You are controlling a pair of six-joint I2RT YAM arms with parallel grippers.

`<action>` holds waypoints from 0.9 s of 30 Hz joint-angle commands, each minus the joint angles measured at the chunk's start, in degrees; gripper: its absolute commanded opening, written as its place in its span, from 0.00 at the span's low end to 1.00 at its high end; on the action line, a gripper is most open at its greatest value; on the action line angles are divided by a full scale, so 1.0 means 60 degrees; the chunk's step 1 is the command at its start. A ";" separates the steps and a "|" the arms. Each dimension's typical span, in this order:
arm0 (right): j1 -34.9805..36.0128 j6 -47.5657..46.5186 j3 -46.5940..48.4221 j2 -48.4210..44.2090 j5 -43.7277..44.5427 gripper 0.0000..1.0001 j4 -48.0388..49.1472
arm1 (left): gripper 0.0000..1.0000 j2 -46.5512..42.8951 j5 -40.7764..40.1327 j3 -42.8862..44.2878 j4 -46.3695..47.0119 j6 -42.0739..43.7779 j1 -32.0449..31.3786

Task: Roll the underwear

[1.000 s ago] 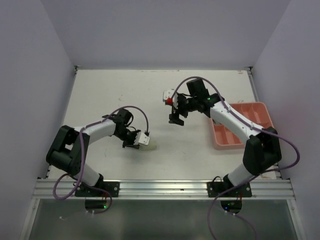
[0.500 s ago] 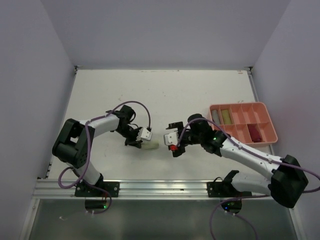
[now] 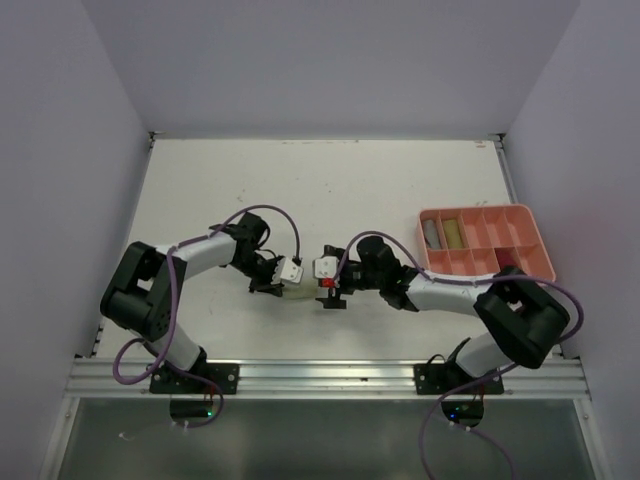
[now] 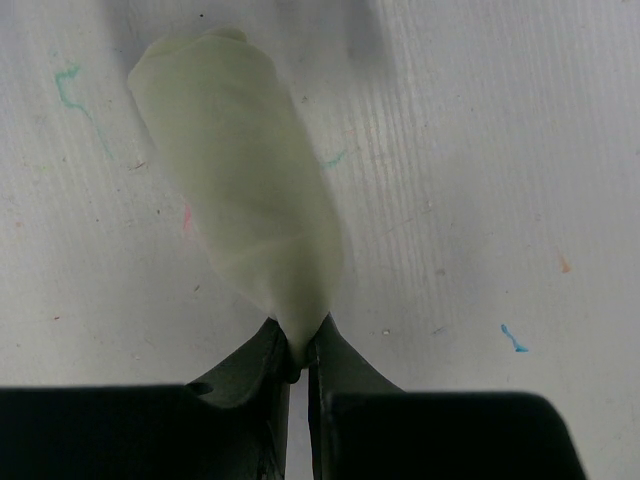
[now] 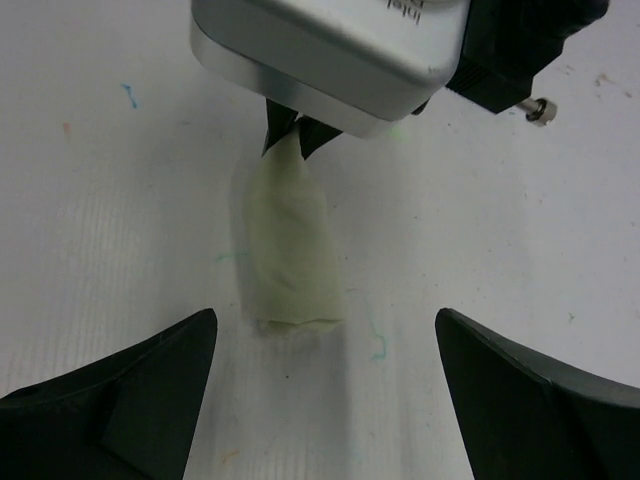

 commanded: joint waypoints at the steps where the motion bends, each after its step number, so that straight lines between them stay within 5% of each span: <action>1: 0.0057 0.0248 0.0093 0.0804 -0.0591 0.95 0.1701 | 0.03 0.0209 -0.0772 -0.0347 -0.0144 0.0336 -0.0048; 12: 0.0174 0.0643 0.0723 0.2652 -0.1309 0.89 0.3225 | 0.03 0.0062 -0.0743 -0.0494 -0.0379 0.0673 -0.0034; 27: 0.0321 0.0555 0.1354 0.3650 -0.1997 0.64 0.2347 | 0.03 0.0209 -0.0479 -0.0421 -0.0540 0.0659 -0.0048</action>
